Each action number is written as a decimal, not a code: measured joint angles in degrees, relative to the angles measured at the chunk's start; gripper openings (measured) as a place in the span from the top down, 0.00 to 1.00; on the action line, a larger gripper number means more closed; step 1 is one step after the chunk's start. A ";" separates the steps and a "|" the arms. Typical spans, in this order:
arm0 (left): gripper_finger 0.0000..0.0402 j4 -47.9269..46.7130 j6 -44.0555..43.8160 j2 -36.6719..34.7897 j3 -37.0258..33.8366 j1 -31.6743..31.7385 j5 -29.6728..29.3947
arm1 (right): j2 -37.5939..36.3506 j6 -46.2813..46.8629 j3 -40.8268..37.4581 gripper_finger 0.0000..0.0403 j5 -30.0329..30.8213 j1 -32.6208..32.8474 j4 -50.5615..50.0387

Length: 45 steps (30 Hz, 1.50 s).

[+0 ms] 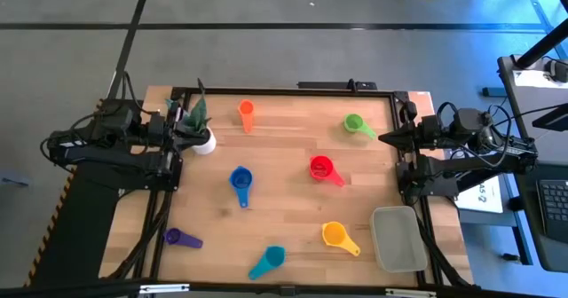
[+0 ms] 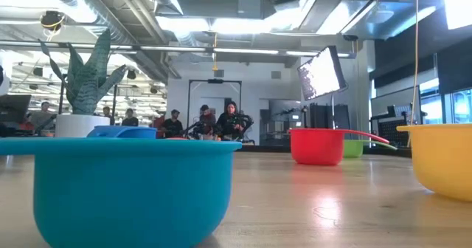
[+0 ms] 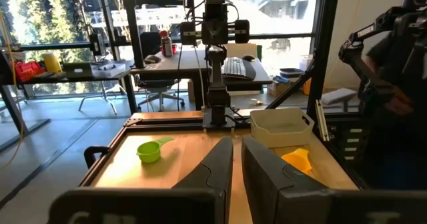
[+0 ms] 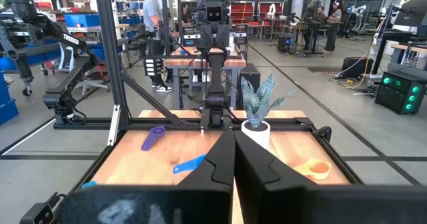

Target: Nest measuring cups in basket

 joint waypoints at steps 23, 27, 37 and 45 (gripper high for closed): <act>0.93 0.08 0.00 -0.01 0.00 0.00 0.00 | 0.01 0.02 0.00 1.00 -0.01 0.01 0.40; 0.93 1.73 0.96 -0.01 0.00 0.01 -0.30 | 0.01 4.30 0.00 1.00 -0.04 0.02 1.11; 0.93 4.45 -0.39 -0.01 0.00 0.01 -0.28 | 0.92 16.62 0.07 1.00 -0.05 0.00 7.94; 0.93 8.40 4.30 -0.01 0.08 -0.01 -4.38 | 4.30 16.41 -0.35 1.00 -1.53 0.02 7.81</act>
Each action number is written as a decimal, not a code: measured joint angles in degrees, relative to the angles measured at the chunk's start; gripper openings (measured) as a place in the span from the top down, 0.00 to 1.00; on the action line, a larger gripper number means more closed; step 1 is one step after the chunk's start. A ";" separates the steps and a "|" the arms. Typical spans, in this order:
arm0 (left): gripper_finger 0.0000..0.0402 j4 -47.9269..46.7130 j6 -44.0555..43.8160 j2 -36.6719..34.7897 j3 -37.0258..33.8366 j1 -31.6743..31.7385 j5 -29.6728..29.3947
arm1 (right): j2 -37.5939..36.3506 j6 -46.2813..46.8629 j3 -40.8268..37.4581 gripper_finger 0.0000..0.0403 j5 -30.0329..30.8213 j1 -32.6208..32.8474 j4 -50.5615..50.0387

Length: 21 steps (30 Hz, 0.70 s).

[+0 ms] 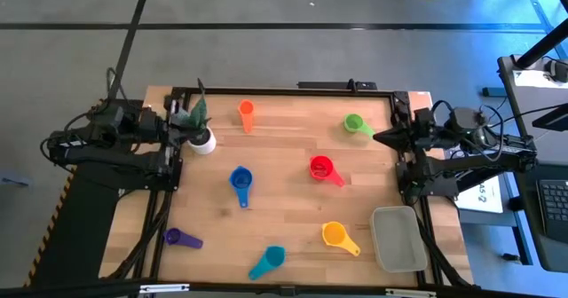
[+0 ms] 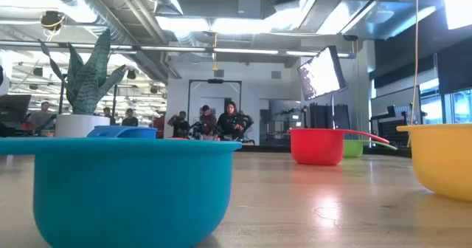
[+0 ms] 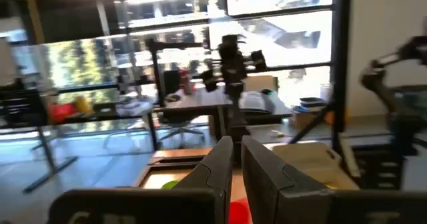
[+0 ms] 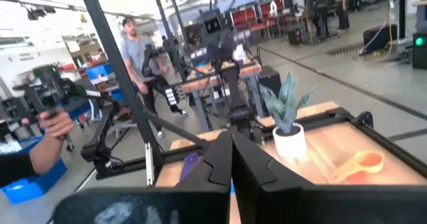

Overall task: Nest measuring cups in basket
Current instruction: Stack the dark blue measuring cup on top of the red measuring cup

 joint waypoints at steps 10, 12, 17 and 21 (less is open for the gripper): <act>0.83 -26.34 -8.50 8.33 0.63 -0.05 -7.87 | 5.77 -9.99 -0.02 1.00 1.82 -0.11 2.90; 0.79 -30.02 -11.20 11.30 2.62 -0.14 -7.60 | 7.37 -12.48 -0.02 1.00 2.57 -0.11 3.37; 0.74 -35.51 -15.63 18.61 10.65 -2.97 -7.32 | 12.13 -15.51 -0.02 0.95 5.50 -0.21 5.03; 0.74 -45.90 -21.06 26.65 17.75 -7.15 -9.11 | 14.70 -15.47 -0.02 0.87 5.55 -0.50 4.78</act>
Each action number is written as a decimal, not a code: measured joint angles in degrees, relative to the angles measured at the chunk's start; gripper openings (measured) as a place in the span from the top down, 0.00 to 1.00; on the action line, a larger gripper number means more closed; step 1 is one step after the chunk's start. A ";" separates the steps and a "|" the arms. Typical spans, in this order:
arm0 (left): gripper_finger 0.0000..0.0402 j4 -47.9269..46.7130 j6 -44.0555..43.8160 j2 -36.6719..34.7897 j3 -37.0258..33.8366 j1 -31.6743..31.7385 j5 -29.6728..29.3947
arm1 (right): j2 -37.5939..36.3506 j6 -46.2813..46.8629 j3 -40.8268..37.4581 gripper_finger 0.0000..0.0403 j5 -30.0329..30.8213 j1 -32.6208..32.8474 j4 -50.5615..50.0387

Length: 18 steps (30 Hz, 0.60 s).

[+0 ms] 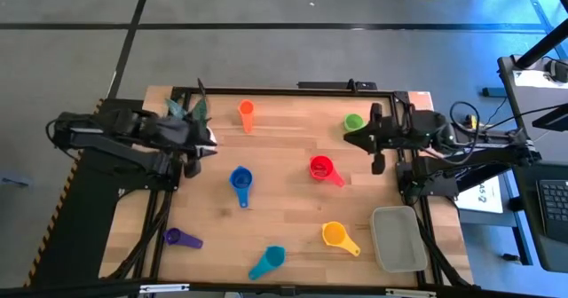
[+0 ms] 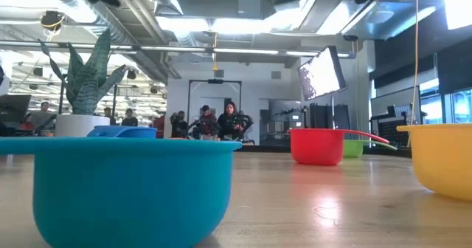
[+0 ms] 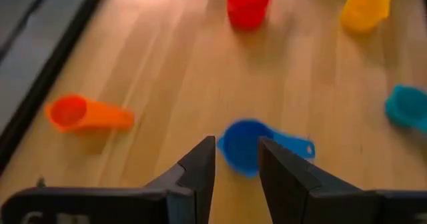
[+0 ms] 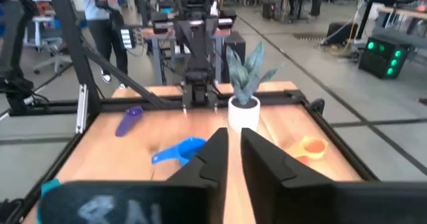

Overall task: Nest measuring cups in basket
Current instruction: Stack the dark blue measuring cup on top of the red measuring cup

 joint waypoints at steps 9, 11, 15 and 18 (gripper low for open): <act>0.74 -13.89 -14.72 16.81 7.72 -8.68 -1.89 | -0.10 -1.18 0.00 0.73 0.46 0.00 -0.47; 0.74 -14.15 -16.42 19.97 7.72 -10.27 -1.86 | -0.41 -1.18 0.00 0.72 0.46 0.00 -1.57; 0.74 -12.29 -16.31 25.89 7.72 -13.35 -1.90 | -0.64 -1.18 0.00 0.70 0.45 0.00 -3.78; 0.74 -9.44 -13.79 29.78 7.70 -15.20 -2.72 | -0.57 -1.07 0.00 0.69 -0.09 0.02 -5.50</act>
